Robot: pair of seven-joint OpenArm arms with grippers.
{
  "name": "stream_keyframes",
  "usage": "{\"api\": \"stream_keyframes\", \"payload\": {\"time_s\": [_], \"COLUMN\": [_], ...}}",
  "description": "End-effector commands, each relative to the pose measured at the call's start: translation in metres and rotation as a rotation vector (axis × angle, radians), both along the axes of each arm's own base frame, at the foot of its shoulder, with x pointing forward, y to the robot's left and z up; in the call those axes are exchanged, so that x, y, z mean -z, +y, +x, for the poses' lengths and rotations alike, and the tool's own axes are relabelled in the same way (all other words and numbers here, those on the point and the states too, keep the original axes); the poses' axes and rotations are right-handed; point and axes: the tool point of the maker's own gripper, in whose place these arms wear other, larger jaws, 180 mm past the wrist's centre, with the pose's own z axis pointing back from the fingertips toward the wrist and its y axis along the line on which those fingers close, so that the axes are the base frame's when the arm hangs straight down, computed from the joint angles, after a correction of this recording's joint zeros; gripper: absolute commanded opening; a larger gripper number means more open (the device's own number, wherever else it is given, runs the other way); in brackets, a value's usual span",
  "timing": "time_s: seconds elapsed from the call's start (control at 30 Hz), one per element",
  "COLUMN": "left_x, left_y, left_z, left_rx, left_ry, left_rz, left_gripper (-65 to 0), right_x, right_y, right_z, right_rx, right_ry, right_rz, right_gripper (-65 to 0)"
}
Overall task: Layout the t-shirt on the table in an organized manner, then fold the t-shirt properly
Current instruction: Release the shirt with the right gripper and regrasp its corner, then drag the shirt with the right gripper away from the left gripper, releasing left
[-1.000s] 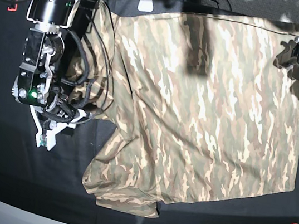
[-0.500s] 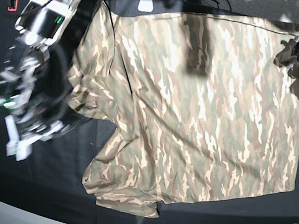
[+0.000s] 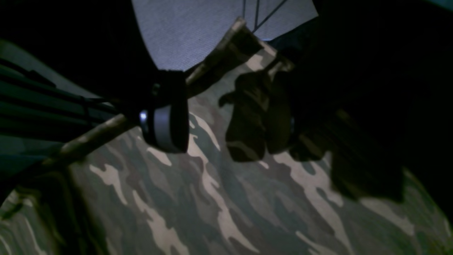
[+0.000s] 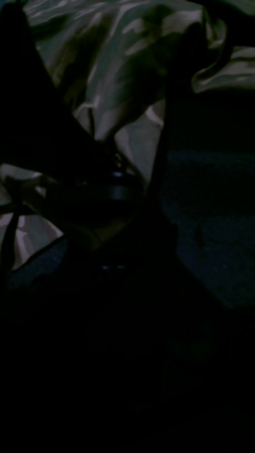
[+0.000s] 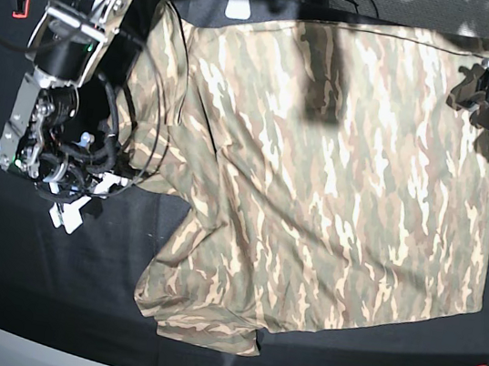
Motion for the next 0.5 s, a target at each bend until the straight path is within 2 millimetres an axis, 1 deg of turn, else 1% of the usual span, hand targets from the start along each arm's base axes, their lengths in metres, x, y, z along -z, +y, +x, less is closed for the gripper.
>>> {"api": "stream_keyframes", "payload": {"time_s": [0.0,0.1,0.2,0.23,0.27,0.33,0.37,0.47], "left_x": [-0.009,-0.009,-0.009,-0.009,-0.009,-0.009,-0.009,-0.009], "left_y": [0.001,0.001,0.001,0.001,0.001,0.001,0.001,0.001], "left_z": [0.006,0.006,0.006,0.006,0.006,0.006,0.006,0.006], "left_rx": [0.011,0.01,0.01,0.01,0.01,0.01,0.01,0.01], "left_ry": [-0.031,-0.031,-0.031,-0.031,-0.031,-0.031,-0.03,-0.03], "left_rz": [-0.001,-0.001,-0.001,-0.001,-0.001,-0.001,0.0,0.0], "left_gripper": [-32.3,-32.4,-32.3,-32.4,-32.4,-32.3,-32.3,-32.4], "right_x": [-0.011,-0.015,-0.017,-0.016,-0.016,-0.015,-0.015,-0.017], "right_y": [-0.005,0.002,0.009,0.01,0.01,0.009,0.009,0.007], "right_z": [0.009,0.011,0.009,0.007,0.006,0.005,0.005,0.004], "right_rx": [-0.005,-0.003,-0.015,-0.018,-0.024,-0.038,-0.045,-0.079], "right_ry": [-0.024,-0.04,-0.027,-0.02,-0.015,-0.012,-0.014,-0.028], "right_rz": [-0.014,0.03,0.072,0.076,0.073,0.062,0.058,0.045], "right_gripper": [-45.6,-45.6,-46.1,-48.2,-52.2,-63.8,-65.0,-65.0]}}
